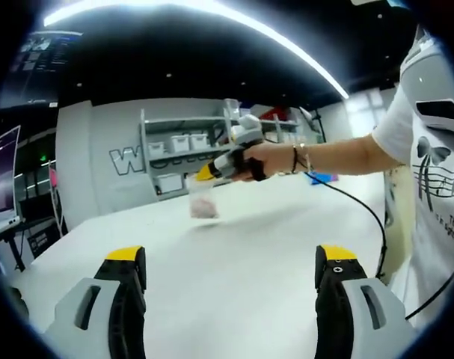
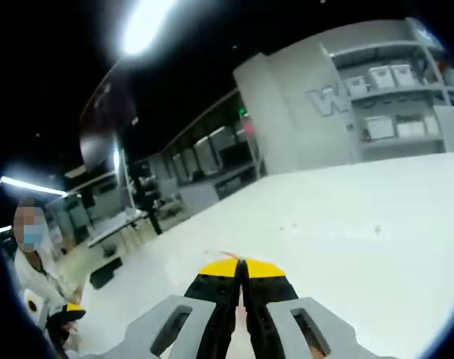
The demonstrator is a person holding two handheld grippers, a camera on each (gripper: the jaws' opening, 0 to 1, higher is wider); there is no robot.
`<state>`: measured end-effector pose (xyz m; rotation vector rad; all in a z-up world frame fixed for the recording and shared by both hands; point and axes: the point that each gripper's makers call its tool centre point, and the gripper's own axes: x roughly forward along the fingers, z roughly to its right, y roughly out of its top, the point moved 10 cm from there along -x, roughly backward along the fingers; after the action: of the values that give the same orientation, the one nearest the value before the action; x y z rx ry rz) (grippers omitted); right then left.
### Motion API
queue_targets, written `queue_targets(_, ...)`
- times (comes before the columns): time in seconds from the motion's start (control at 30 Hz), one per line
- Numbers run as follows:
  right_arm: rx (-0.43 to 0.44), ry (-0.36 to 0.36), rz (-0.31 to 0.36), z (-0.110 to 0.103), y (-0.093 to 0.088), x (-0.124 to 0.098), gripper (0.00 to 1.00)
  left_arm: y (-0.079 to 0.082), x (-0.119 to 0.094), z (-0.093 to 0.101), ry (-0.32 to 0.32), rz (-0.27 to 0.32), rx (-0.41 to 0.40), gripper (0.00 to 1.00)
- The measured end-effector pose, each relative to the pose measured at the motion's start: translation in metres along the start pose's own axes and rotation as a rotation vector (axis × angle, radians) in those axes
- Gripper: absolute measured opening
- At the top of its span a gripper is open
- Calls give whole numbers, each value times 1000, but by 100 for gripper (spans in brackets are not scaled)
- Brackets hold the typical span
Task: Open the resealable bag by pulling the two sides of the seal apart until the entire bag opening is separated and visibly accessible.
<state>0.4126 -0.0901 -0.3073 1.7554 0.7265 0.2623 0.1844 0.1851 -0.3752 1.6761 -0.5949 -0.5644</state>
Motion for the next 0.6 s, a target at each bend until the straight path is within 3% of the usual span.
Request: queue_targets(0.6,34,-59,-3,23,7,29,0,-3,2,-9,17,-6,-10,92)
